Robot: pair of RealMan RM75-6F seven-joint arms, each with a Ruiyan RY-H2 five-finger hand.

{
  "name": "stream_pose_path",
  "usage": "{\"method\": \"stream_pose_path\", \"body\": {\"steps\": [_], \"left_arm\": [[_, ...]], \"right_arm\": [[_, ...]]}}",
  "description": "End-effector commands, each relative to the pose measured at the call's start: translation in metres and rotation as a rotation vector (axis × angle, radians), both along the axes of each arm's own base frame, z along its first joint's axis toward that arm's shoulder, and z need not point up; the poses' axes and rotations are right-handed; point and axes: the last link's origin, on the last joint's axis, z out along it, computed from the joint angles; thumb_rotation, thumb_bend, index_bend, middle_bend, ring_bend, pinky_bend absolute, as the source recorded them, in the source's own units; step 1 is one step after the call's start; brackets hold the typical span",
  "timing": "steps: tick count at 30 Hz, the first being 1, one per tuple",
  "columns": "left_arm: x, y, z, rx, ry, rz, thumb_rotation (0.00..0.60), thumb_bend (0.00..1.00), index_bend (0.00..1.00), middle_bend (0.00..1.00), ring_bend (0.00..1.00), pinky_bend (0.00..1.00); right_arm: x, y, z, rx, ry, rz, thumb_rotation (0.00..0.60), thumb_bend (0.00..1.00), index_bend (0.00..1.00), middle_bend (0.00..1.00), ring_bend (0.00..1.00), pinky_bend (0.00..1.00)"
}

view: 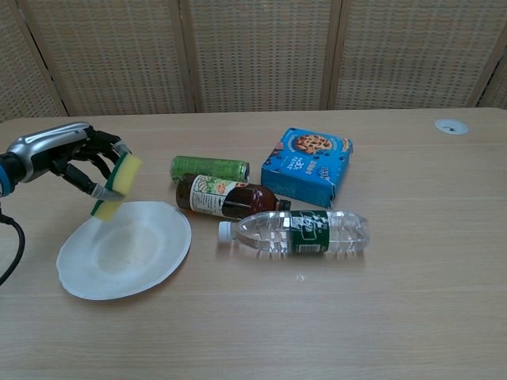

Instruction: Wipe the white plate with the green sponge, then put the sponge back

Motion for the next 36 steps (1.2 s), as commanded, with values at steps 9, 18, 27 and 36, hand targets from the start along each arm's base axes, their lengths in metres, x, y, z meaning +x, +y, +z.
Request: {"method": "stream_pose_path", "body": {"steps": [9,18,27,36], "left_arm": [[-0.009,-0.002,-0.036,-0.066,0.069,0.062,0.600,0.04,0.52,0.34,0.31,0.35],[-0.012,-0.001,-0.044,-0.082,0.102,0.069,0.600,0.04,0.51,0.32,0.31,0.35],[-0.003,0.005,-0.018,-0.019,0.051,0.012,0.600,0.04,0.51,0.32,0.31,0.35],[-0.005,0.010,0.006,0.019,0.150,-0.045,0.600,0.04,0.51,0.32,0.31,0.34]], "right_arm": [[-0.001,-0.001,0.001,-0.003,0.000,-0.008,0.600,0.00,0.00,0.00,0.00,0.00],[-0.001,-0.001,0.001,-0.003,-0.002,-0.005,0.600,0.00,0.00,0.00,0.00,0.00],[0.000,0.001,0.002,-0.006,-0.004,-0.001,0.600,0.00,0.00,0.00,0.00,0.00],[0.001,0.000,0.000,0.001,-0.002,0.003,0.600,0.00,0.00,0.00,0.00,0.00]]}}
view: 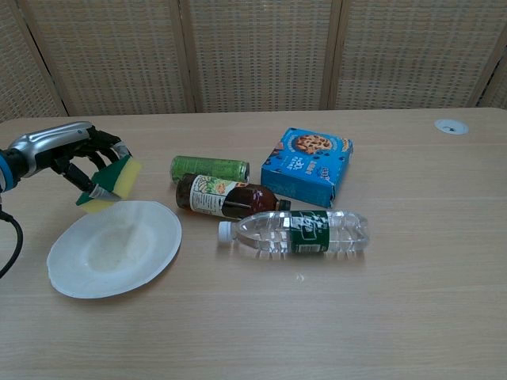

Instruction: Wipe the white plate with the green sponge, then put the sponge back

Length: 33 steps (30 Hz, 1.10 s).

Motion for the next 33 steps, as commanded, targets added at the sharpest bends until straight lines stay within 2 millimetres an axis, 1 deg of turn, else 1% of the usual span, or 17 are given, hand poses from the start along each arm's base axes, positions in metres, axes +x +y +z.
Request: {"method": "stream_pose_path", "body": {"steps": [1,8,13,17,22,25,30,33], "left_arm": [[-0.002,-0.003,0.000,-0.016,0.048,-0.012,0.600,0.04,0.51,0.32,0.31,0.34],[-0.003,-0.008,-0.021,-0.061,0.091,-0.001,0.600,0.04,0.51,0.32,0.31,0.36],[-0.004,-0.012,-0.038,-0.089,0.076,0.033,0.600,0.04,0.51,0.32,0.31,0.36],[-0.007,-0.012,-0.044,-0.115,0.052,0.075,0.600,0.04,0.51,0.32,0.31,0.36],[-0.008,-0.011,-0.044,-0.108,0.039,0.081,0.600,0.04,0.51,0.32,0.31,0.36],[-0.007,-0.009,-0.039,-0.094,0.017,0.078,0.600,0.04,0.51,0.32,0.31,0.36],[0.000,-0.005,-0.022,-0.058,-0.062,0.061,0.600,0.04,0.51,0.32,0.31,0.36],[0.003,-0.004,-0.015,-0.047,-0.075,0.048,0.600,0.04,0.51,0.32,0.31,0.36]], "right_arm": [[0.000,0.000,-0.001,0.002,0.001,0.000,0.600,0.00,0.00,0.00,0.00,0.00],[0.000,-0.001,-0.001,0.003,0.004,-0.001,0.600,0.00,0.00,0.00,0.00,0.00],[-0.001,-0.001,0.000,-0.001,0.003,-0.004,0.600,0.00,0.00,0.00,0.00,0.00],[-0.001,-0.001,0.000,0.000,0.001,-0.006,0.600,0.00,0.00,0.00,0.00,0.00],[-0.001,0.000,0.000,0.000,0.001,-0.003,0.600,0.00,0.00,0.00,0.00,0.00],[-0.001,0.000,0.001,-0.002,-0.002,-0.003,0.600,0.00,0.00,0.00,0.00,0.00],[0.000,0.001,0.001,-0.003,-0.001,0.001,0.600,0.00,0.00,0.00,0.00,0.00],[0.000,0.001,0.000,-0.001,0.000,0.002,0.600,0.00,0.00,0.00,0.00,0.00]]}}
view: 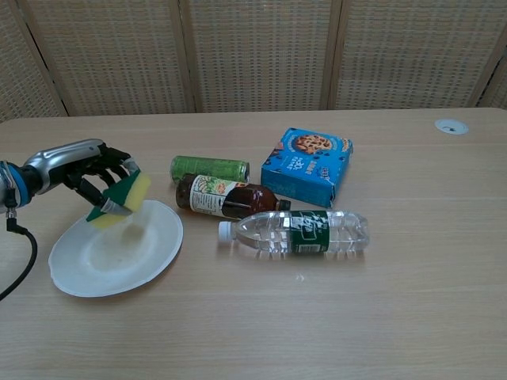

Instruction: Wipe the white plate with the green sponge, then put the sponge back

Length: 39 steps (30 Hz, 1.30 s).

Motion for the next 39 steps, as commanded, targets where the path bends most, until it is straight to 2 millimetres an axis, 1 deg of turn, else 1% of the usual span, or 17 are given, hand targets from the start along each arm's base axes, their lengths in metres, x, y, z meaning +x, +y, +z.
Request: {"method": "stream_pose_path", "body": {"steps": [1,3,10,12,17,21,23,26,32,37,39], "left_arm": [[0.002,0.001,0.008,0.010,-0.008,-0.013,0.600,0.04,0.51,0.32,0.31,0.36],[0.002,0.000,0.006,0.001,0.004,-0.015,0.600,0.04,0.51,0.32,0.31,0.36],[0.001,-0.006,-0.017,-0.058,0.004,0.031,0.600,0.04,0.51,0.32,0.31,0.36],[0.001,-0.007,-0.022,-0.063,0.010,0.033,0.600,0.04,0.51,0.32,0.31,0.36],[0.001,-0.005,-0.029,-0.068,0.020,0.044,0.600,0.04,0.51,0.32,0.31,0.36],[-0.002,-0.006,-0.032,-0.075,0.035,0.054,0.600,0.04,0.51,0.32,0.31,0.36],[-0.004,-0.006,-0.032,-0.073,0.035,0.059,0.600,0.04,0.51,0.32,0.31,0.36],[-0.002,-0.004,-0.026,-0.056,0.007,0.056,0.600,0.04,0.51,0.32,0.31,0.36],[0.003,0.003,-0.003,-0.009,-0.036,0.038,0.600,0.04,0.51,0.32,0.31,0.36],[-0.003,0.001,-0.004,-0.025,0.004,0.049,0.600,0.04,0.51,0.32,0.31,0.36],[-0.008,-0.002,-0.008,-0.035,0.016,0.065,0.600,0.04,0.51,0.32,0.31,0.36]], "right_arm": [[0.000,0.000,0.000,0.001,0.001,0.001,0.600,0.00,0.00,0.00,0.00,0.00],[0.001,-0.001,-0.001,0.003,0.003,0.003,0.600,0.00,0.00,0.00,0.00,0.00],[0.000,-0.001,-0.001,0.003,0.005,-0.001,0.600,0.00,0.00,0.00,0.00,0.00],[0.000,-0.001,-0.001,0.002,0.005,-0.002,0.600,0.00,0.00,0.00,0.00,0.00],[-0.001,-0.001,0.000,-0.001,0.002,-0.005,0.600,0.00,0.00,0.00,0.00,0.00],[-0.001,-0.001,0.001,-0.002,-0.001,-0.003,0.600,0.00,0.00,0.00,0.00,0.00],[-0.001,0.000,0.001,-0.002,-0.001,-0.001,0.600,0.00,0.00,0.00,0.00,0.00],[0.000,0.000,0.001,-0.004,-0.003,0.002,0.600,0.00,0.00,0.00,0.00,0.00],[0.000,0.001,0.002,-0.004,-0.004,0.004,0.600,0.00,0.00,0.00,0.00,0.00],[0.001,0.001,0.002,-0.004,-0.005,0.005,0.600,0.00,0.00,0.00,0.00,0.00],[0.000,0.000,0.002,-0.003,-0.005,0.004,0.600,0.00,0.00,0.00,0.00,0.00]]}}
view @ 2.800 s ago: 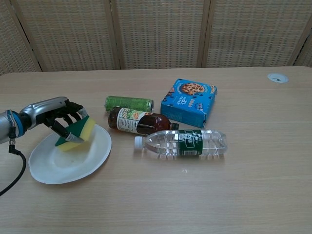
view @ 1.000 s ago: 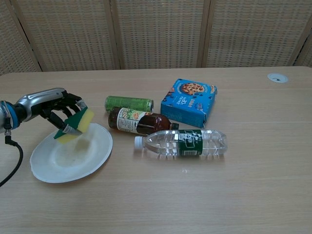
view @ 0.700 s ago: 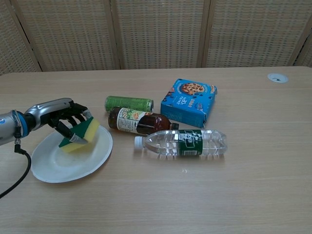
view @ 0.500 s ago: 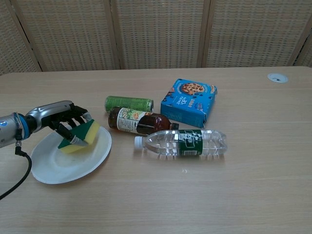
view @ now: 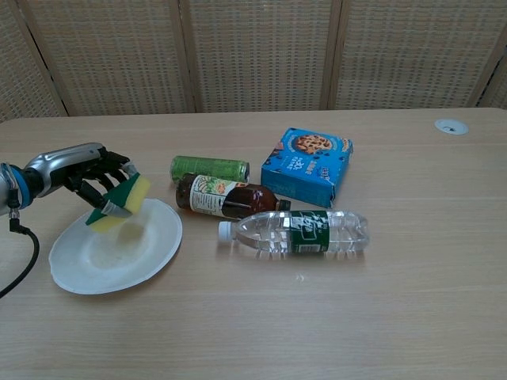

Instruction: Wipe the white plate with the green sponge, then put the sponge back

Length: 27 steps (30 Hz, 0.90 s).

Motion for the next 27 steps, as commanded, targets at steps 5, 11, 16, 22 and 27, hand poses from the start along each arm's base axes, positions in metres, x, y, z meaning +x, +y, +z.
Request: {"method": "stream_pose_path", "body": {"steps": [5,11,16,22,27], "left_arm": [[-0.011,-0.005,-0.018,-0.027,0.029,0.043,0.600,0.04,0.51,0.32,0.31,0.36],[0.004,0.002,-0.028,-0.025,-0.005,0.034,0.600,0.04,0.51,0.32,0.31,0.36],[0.016,0.005,-0.033,-0.029,-0.027,0.017,0.600,0.04,0.51,0.32,0.31,0.36],[-0.002,0.001,-0.029,-0.030,0.020,0.046,0.600,0.04,0.51,0.32,0.31,0.36],[-0.016,0.001,-0.019,-0.012,0.030,0.069,0.600,0.04,0.51,0.32,0.31,0.36]], "right_arm": [[-0.001,-0.001,0.000,0.000,0.000,-0.004,0.600,0.00,0.00,0.00,0.00,0.00],[-0.001,-0.002,-0.001,0.003,0.001,-0.006,0.600,0.00,0.00,0.00,0.00,0.00],[-0.001,-0.002,-0.001,0.002,0.002,-0.006,0.600,0.00,0.00,0.00,0.00,0.00],[-0.002,-0.001,0.000,0.001,0.001,-0.007,0.600,0.00,0.00,0.00,0.00,0.00],[0.000,0.000,0.000,0.002,0.000,-0.002,0.600,0.00,0.00,0.00,0.00,0.00]]}}
